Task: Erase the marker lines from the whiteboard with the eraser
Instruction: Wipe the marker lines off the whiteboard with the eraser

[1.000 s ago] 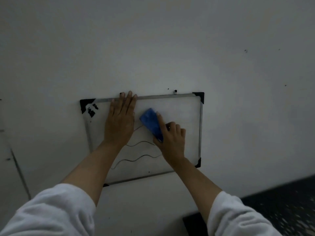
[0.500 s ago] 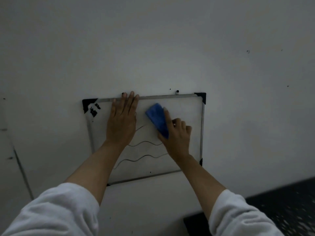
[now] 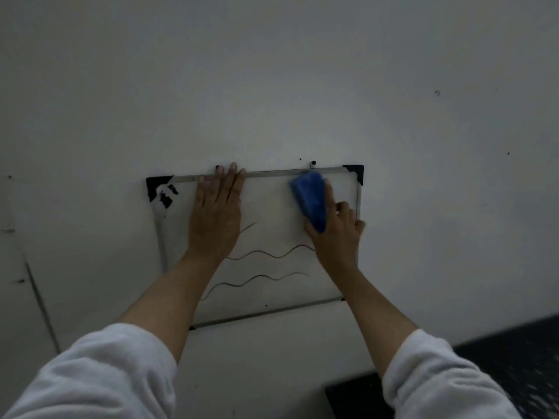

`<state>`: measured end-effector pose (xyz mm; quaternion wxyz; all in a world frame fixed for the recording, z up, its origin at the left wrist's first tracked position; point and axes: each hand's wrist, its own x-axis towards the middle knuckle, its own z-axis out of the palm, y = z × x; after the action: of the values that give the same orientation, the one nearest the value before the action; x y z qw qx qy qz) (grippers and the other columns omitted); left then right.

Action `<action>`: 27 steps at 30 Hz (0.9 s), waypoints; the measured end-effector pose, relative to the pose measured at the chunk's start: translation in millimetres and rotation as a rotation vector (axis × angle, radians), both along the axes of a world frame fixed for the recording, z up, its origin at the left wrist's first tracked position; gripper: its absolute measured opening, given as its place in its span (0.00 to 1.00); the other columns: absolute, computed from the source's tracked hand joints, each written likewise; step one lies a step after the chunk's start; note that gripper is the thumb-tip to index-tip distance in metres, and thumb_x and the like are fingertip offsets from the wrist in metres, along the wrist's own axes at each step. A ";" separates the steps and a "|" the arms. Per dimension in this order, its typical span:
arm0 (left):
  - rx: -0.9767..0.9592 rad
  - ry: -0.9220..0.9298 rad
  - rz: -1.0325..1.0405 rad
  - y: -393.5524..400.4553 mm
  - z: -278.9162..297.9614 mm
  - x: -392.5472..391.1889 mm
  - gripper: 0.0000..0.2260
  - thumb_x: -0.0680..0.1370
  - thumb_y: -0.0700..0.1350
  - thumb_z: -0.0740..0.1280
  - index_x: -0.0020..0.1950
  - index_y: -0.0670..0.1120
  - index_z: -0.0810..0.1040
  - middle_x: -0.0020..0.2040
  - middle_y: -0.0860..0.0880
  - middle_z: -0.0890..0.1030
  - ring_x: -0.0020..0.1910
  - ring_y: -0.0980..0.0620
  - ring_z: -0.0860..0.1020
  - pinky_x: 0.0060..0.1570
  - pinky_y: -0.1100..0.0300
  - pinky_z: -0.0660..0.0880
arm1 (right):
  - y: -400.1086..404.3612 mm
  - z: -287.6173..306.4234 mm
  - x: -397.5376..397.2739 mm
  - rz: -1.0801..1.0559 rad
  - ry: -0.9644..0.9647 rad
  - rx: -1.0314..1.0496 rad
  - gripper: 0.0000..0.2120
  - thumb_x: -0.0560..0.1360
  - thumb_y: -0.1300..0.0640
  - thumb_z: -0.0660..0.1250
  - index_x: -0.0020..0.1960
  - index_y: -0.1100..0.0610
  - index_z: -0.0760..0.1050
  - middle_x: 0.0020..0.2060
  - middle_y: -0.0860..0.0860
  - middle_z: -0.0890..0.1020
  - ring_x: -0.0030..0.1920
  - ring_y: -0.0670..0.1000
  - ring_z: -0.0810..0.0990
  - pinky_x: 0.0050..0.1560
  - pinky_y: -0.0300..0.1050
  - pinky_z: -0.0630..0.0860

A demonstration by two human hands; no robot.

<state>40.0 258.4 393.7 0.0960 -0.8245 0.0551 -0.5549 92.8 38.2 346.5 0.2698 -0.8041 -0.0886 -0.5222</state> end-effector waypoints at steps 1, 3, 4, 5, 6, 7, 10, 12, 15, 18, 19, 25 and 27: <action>0.000 0.003 0.003 0.0 0.3 -0.2 0.25 0.81 0.39 0.60 0.77 0.42 0.58 0.76 0.43 0.60 0.76 0.41 0.57 0.74 0.43 0.53 | -6.1 3.5 2.2 -0.006 0.072 0.169 0.40 0.72 0.47 0.71 0.77 0.50 0.54 0.50 0.58 0.76 0.48 0.58 0.75 0.48 0.52 0.66; -0.004 0.004 0.001 -0.7 0.7 -0.5 0.25 0.80 0.39 0.60 0.77 0.42 0.58 0.77 0.43 0.59 0.76 0.42 0.57 0.74 0.42 0.53 | -7.5 8.5 3.4 0.022 0.190 0.523 0.38 0.75 0.45 0.67 0.78 0.48 0.51 0.53 0.59 0.74 0.51 0.60 0.75 0.51 0.53 0.69; -0.007 0.003 -0.002 -1.3 0.4 -0.8 0.25 0.81 0.39 0.60 0.77 0.42 0.58 0.77 0.43 0.59 0.76 0.42 0.57 0.74 0.43 0.52 | -2.8 10.8 0.5 0.037 0.205 0.592 0.37 0.76 0.46 0.66 0.78 0.49 0.51 0.53 0.59 0.74 0.52 0.60 0.74 0.52 0.54 0.70; -0.010 0.001 -0.005 -2.2 0.0 -0.9 0.25 0.81 0.39 0.60 0.77 0.42 0.58 0.77 0.43 0.59 0.76 0.42 0.57 0.74 0.43 0.52 | 3.2 11.9 -3.4 0.053 0.174 0.557 0.37 0.75 0.47 0.67 0.78 0.51 0.52 0.52 0.60 0.74 0.51 0.60 0.75 0.52 0.55 0.71; -0.011 -0.001 -0.003 -2.9 -0.4 -0.9 0.25 0.81 0.39 0.60 0.77 0.42 0.57 0.77 0.43 0.59 0.76 0.42 0.56 0.74 0.43 0.51 | 9.4 10.1 -6.7 0.080 0.106 0.430 0.38 0.74 0.49 0.69 0.77 0.53 0.55 0.51 0.60 0.75 0.49 0.60 0.75 0.51 0.54 0.70; -0.008 -0.003 0.002 -3.1 -1.0 -1.0 0.25 0.81 0.39 0.60 0.77 0.41 0.57 0.77 0.43 0.59 0.76 0.41 0.56 0.74 0.43 0.50 | 13.9 5.4 -9.2 0.097 0.022 0.244 0.38 0.72 0.50 0.72 0.76 0.55 0.58 0.48 0.60 0.76 0.46 0.59 0.75 0.48 0.53 0.70; 0.008 -0.007 0.010 -1.3 -1.5 -1.7 0.25 0.80 0.39 0.60 0.77 0.41 0.58 0.77 0.43 0.59 0.76 0.42 0.57 0.74 0.43 0.51 | 0.4 -2.9 -2.5 0.008 -0.099 -0.143 0.41 0.68 0.47 0.74 0.75 0.54 0.59 0.43 0.58 0.77 0.40 0.57 0.74 0.43 0.51 0.70; 0.016 0.002 0.013 -0.2 -0.3 -2.8 0.25 0.80 0.39 0.60 0.77 0.42 0.58 0.77 0.43 0.59 0.76 0.42 0.57 0.74 0.42 0.53 | -12.1 0.8 5.9 -0.012 0.016 0.083 0.40 0.71 0.46 0.71 0.77 0.50 0.55 0.47 0.57 0.76 0.44 0.57 0.74 0.45 0.52 0.67; 0.010 0.007 0.012 -0.4 1.4 -3.4 0.25 0.80 0.39 0.60 0.76 0.41 0.59 0.76 0.43 0.60 0.75 0.42 0.58 0.74 0.42 0.54 | -5.0 6.6 4.8 0.027 0.174 0.533 0.38 0.75 0.45 0.67 0.78 0.49 0.50 0.52 0.59 0.74 0.51 0.60 0.74 0.49 0.53 0.67; 0.007 0.013 0.017 -2.9 1.2 -4.5 0.25 0.81 0.39 0.60 0.77 0.41 0.58 0.76 0.43 0.60 0.76 0.41 0.57 0.74 0.42 0.53 | 14.7 2.8 -6.8 0.086 0.039 0.259 0.40 0.72 0.49 0.71 0.77 0.52 0.55 0.48 0.59 0.75 0.46 0.59 0.74 0.48 0.53 0.69; 0.012 0.014 0.020 -2.9 1.5 -5.5 0.25 0.80 0.39 0.61 0.76 0.41 0.59 0.76 0.42 0.60 0.75 0.41 0.58 0.74 0.41 0.54 | 16.5 -2.9 -9.6 0.082 -0.035 0.046 0.40 0.70 0.49 0.72 0.76 0.53 0.58 0.45 0.58 0.76 0.43 0.58 0.74 0.45 0.52 0.70; 0.079 0.053 0.013 5.5 8.5 -16.2 0.23 0.81 0.40 0.59 0.76 0.39 0.60 0.76 0.41 0.61 0.75 0.42 0.59 0.74 0.42 0.52 | -5.0 7.1 -2.4 -0.006 0.157 0.262 0.39 0.73 0.46 0.69 0.77 0.48 0.52 0.53 0.59 0.75 0.50 0.59 0.74 0.48 0.53 0.67; 0.083 0.046 0.018 12.3 8.6 -20.9 0.22 0.82 0.40 0.58 0.75 0.39 0.60 0.75 0.41 0.62 0.75 0.42 0.60 0.74 0.43 0.52 | 7.5 11.1 -4.2 0.013 0.209 0.475 0.39 0.74 0.46 0.67 0.78 0.48 0.49 0.55 0.60 0.74 0.52 0.61 0.73 0.50 0.54 0.68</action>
<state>19.1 270.7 402.2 0.1339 -0.8327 0.0726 -0.5323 88.6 45.7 357.7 0.4619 -0.7673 0.0599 -0.4407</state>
